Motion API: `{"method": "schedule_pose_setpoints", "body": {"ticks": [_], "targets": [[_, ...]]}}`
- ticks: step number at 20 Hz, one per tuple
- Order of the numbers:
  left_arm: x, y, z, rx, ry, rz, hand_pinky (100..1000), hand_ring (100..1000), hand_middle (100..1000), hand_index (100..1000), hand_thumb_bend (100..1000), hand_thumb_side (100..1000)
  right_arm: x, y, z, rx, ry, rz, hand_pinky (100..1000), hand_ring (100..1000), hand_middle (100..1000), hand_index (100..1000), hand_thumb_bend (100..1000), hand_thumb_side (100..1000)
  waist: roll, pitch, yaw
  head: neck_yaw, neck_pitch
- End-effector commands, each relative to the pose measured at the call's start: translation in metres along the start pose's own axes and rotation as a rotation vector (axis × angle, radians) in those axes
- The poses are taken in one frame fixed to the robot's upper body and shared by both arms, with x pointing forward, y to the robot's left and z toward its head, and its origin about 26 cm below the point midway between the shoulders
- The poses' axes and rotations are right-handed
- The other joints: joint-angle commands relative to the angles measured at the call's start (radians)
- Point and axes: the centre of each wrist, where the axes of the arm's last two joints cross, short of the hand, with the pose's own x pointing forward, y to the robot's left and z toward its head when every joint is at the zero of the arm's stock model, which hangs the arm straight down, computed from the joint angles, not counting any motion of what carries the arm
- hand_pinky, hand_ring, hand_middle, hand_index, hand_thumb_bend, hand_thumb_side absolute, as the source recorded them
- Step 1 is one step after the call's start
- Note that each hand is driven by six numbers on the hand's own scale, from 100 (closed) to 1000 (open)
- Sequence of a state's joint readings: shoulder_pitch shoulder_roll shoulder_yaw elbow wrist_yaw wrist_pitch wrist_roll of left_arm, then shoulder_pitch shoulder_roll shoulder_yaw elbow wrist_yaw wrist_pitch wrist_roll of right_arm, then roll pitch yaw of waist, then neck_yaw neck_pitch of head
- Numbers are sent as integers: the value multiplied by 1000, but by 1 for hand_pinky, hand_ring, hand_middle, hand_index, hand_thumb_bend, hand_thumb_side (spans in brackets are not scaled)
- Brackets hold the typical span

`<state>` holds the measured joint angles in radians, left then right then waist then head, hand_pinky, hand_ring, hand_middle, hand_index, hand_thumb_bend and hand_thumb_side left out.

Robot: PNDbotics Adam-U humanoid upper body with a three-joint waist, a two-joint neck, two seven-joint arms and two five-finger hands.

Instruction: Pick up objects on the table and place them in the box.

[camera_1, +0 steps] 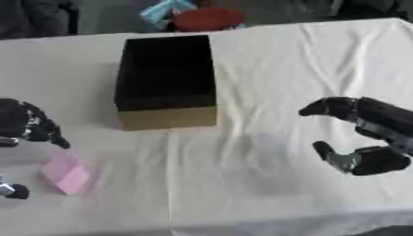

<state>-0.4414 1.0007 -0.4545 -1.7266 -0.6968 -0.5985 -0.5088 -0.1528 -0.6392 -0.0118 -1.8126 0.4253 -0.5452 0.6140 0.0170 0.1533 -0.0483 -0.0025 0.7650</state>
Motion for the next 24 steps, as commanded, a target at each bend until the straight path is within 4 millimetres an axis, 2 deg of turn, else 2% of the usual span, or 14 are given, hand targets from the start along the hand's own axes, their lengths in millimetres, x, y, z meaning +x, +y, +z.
{"method": "schedule_pose_setpoints", "body": {"ticks": [1, 4, 9, 15, 17, 19, 20, 21, 23, 24], "targets": [[-4, 4, 3, -301, -228, -201, 665, 638, 659, 877, 535, 496, -1, -10, 4, 241, -160, 190, 818, 842, 832, 936, 100, 676, -1, -12, -1, 0, 5], [-3, 0, -3, -302, -241, -189, 662, 634, 654, 879, 492, 472, -1, -10, 4, 240, -161, 190, 818, 842, 832, 936, 100, 676, -3, -11, -2, 1, 5], [-1, -3, -12, -323, -264, -178, 656, 627, 646, 873, 444, 494, -1, -10, 4, 238, -163, 190, 818, 842, 832, 936, 100, 677, -5, -10, -6, 2, 5], [1, -6, -22, -360, -291, -167, 652, 624, 642, 867, 426, 490, -1, -10, 3, 238, -164, 190, 818, 842, 832, 936, 100, 677, -6, -7, -11, 4, 5], [1, -8, -24, -369, -295, -163, 649, 620, 637, 860, 414, 468, -1, -10, 3, 237, -165, 190, 818, 842, 831, 936, 100, 678, -7, -6, -12, 4, 5], [2, -11, -25, -381, -298, -160, 643, 613, 628, 848, 385, 406, -1, -10, 3, 237, -165, 191, 818, 842, 832, 936, 100, 678, -7, -6, -13, 4, 5], [2, -12, -26, -385, -297, -159, 632, 600, 615, 834, 361, 335, -1, -10, 3, 237, -165, 190, 818, 842, 831, 936, 100, 678, -7, -6, -13, 3, 5], [2, -13, -26, -386, -296, -157, 626, 593, 607, 827, 340, 330, -1, -10, 3, 238, -165, 190, 818, 842, 832, 936, 100, 679, -7, -6, -13, 3, 5], [0, -13, -25, -382, -294, -152, 610, 570, 580, 790, 266, 312, 0, -10, 3, 237, -165, 190, 818, 842, 831, 936, 100, 678, -7, -6, -12, 3, 5], [0, -13, -24, -378, -293, -147, 595, 550, 560, 763, 202, 298, 0, -11, 3, 236, -166, 190, 818, 842, 831, 936, 100, 678, -7, -6, -12, 3, 5]]}}
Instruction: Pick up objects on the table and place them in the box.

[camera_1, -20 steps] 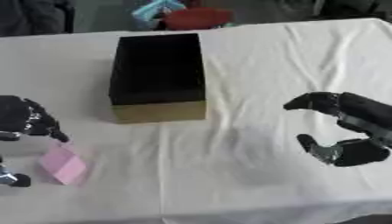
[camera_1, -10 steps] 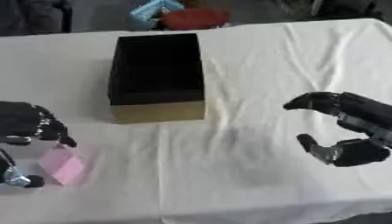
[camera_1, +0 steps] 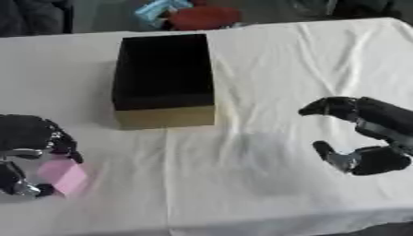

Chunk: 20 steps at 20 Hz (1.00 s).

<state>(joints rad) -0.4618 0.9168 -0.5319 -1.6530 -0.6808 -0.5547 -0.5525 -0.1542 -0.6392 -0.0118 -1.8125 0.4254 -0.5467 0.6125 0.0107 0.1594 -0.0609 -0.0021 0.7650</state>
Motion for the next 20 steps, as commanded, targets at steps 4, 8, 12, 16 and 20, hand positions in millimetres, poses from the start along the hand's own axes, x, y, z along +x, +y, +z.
{"method": "schedule_pose_setpoints", "body": {"ticks": [4, 8, 12, 16, 20], "targets": [[-11, 14, 17, -293, -235, -222, 549, 474, 466, 652, 100, 274, -1, -10, 4, 239, -161, 186, 818, 842, 832, 936, 100, 679, -1, -13, 3, -1, 5], [-14, 50, 39, -148, -221, -231, 546, 462, 451, 629, 100, 273, -1, -9, 4, 240, -158, 185, 818, 842, 832, 936, 100, 678, 0, -16, 6, -4, 5], [-13, 101, 61, 11, -188, -271, 552, 466, 453, 622, 100, 273, -1, -9, 4, 242, -159, 183, 818, 842, 831, 936, 100, 677, 1, -20, 9, -3, 5], [-20, 139, 58, 116, -186, -298, 553, 468, 456, 625, 100, 267, -1, -7, 3, 248, -168, 181, 818, 842, 832, 936, 100, 680, -3, -22, 6, -4, 5], [-33, 167, 40, 189, -203, -300, 555, 469, 457, 627, 100, 262, -1, -6, 3, 250, -171, 179, 818, 842, 831, 935, 100, 681, -5, -23, 4, 0, 5]]}}
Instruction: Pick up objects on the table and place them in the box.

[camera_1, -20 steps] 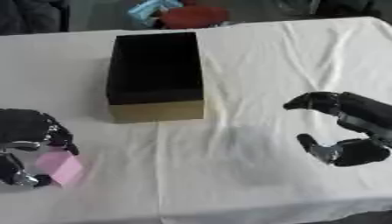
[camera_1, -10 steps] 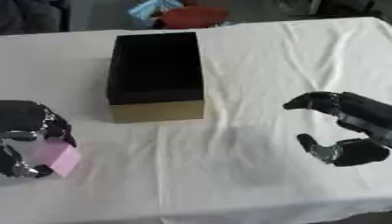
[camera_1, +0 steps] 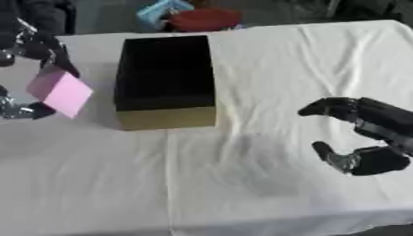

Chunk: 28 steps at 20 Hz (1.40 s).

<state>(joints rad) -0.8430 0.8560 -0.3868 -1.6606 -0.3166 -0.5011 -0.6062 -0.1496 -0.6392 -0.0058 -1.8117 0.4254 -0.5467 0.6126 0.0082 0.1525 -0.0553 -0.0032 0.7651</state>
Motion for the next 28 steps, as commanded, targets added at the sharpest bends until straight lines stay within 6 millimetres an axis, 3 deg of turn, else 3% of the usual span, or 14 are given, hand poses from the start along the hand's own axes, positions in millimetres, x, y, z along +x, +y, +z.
{"method": "schedule_pose_setpoints", "body": {"ticks": [1, 6, 12, 24, 28], "targets": [[-13, 10, -16, -251, -207, -191, 557, 470, 458, 627, 100, 263, -1, -9, 3, 244, -171, 185, 818, 842, 831, 935, 100, 681, -3, -16, -2, 3, 5], [-39, 2, -55, -253, -170, -173, 559, 472, 460, 626, 124, 264, 1, -9, -2, 240, -189, 185, 818, 841, 830, 936, 100, 683, -6, -13, -17, 4, 5], [-63, -27, -80, -316, -106, -178, 571, 484, 471, 634, 176, 279, 2, -11, -5, 244, -204, 189, 818, 841, 829, 936, 100, 685, -4, -6, -42, 16, 5], [-64, -69, -121, -491, -18, -276, 665, 602, 593, 728, 417, 402, 5, -14, -12, 245, -234, 194, 818, 841, 829, 936, 100, 688, -2, 4, -74, 37, 5], [-63, -75, -123, -497, -9, -306, 708, 670, 676, 820, 520, 462, 4, -15, -11, 243, -232, 192, 818, 840, 828, 936, 100, 687, -2, 4, -74, 35, 5]]}}
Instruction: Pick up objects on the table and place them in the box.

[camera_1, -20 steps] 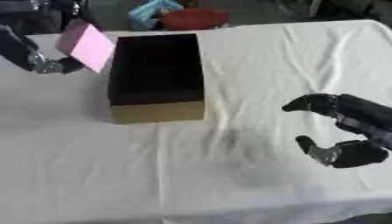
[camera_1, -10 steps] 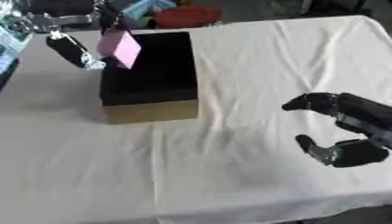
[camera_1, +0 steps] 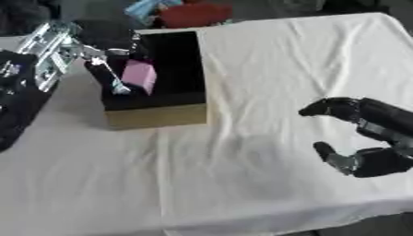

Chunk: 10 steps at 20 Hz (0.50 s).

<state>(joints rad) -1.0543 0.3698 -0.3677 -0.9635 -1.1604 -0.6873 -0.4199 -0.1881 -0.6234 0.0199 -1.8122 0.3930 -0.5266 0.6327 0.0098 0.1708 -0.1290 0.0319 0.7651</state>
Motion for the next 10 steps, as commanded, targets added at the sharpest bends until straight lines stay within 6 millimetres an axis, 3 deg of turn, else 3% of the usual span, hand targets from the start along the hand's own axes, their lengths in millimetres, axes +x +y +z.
{"method": "schedule_pose_setpoints", "body": {"ticks": [1, 4, 10], "targets": [[-6, 8, 6, -198, -158, -152, 713, 678, 689, 838, 535, 470, 1, -10, 2, 258, -190, 208, 818, 840, 828, 935, 100, 686, -3, -15, 0, -1, 5], [-11, 12, 15, -138, -140, -155, 714, 682, 699, 859, 565, 485, 1, -9, 2, 257, -187, 203, 817, 840, 828, 936, 100, 687, -5, -17, 5, -4, 5], [-22, 35, 55, 86, -132, -147, 692, 656, 671, 850, 397, 374, 0, -8, 6, 254, -172, 199, 818, 841, 829, 935, 100, 685, -8, -20, 19, -12, 5]]}}
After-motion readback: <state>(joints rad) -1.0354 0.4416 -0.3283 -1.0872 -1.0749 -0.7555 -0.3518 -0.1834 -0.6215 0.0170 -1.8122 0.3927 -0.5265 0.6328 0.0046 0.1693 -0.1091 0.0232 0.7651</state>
